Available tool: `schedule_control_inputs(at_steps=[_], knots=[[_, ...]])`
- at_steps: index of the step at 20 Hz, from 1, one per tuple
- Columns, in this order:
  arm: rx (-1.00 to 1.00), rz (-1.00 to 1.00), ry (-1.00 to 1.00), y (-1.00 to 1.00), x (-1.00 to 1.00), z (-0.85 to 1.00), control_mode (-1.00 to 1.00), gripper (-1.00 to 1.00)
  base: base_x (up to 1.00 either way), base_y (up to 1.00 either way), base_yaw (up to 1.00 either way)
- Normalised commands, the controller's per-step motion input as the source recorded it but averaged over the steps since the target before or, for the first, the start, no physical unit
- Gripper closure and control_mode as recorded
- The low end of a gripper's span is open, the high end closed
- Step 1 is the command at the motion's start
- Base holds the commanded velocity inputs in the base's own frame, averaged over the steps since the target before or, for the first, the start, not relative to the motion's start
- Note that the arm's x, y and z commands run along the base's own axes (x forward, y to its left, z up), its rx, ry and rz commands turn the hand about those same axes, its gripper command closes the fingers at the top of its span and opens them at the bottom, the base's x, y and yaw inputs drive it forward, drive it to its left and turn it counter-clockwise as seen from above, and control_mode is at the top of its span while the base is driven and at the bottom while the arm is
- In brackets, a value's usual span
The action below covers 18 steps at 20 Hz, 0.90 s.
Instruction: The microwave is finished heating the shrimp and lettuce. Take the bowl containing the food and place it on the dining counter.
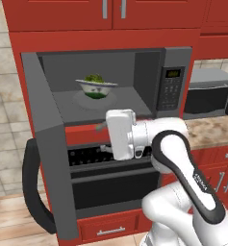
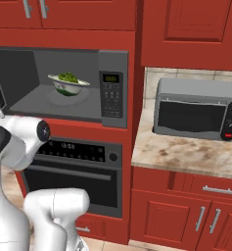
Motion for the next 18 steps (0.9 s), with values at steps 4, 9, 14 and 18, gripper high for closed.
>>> schedule_control_inputs(at_steps=[4,9,14,18], knots=[[0.02,-0.31,0.0,-1.0,0.54,0.71,-1.0,-1.0,0.0,0.0,0.0],[0.06,-0.28,0.15,-1.0,0.43,0.8,-1.0,-1.0,0.0,0.0,0.0],[-0.02,-0.26,0.33,-0.93,0.54,0.26,-1.0,-1.0,0.0,0.0,0.0],[-0.05,-0.04,0.09,-0.13,0.15,-0.07,-1.0,-1.0,0.0,0.0,0.0]])
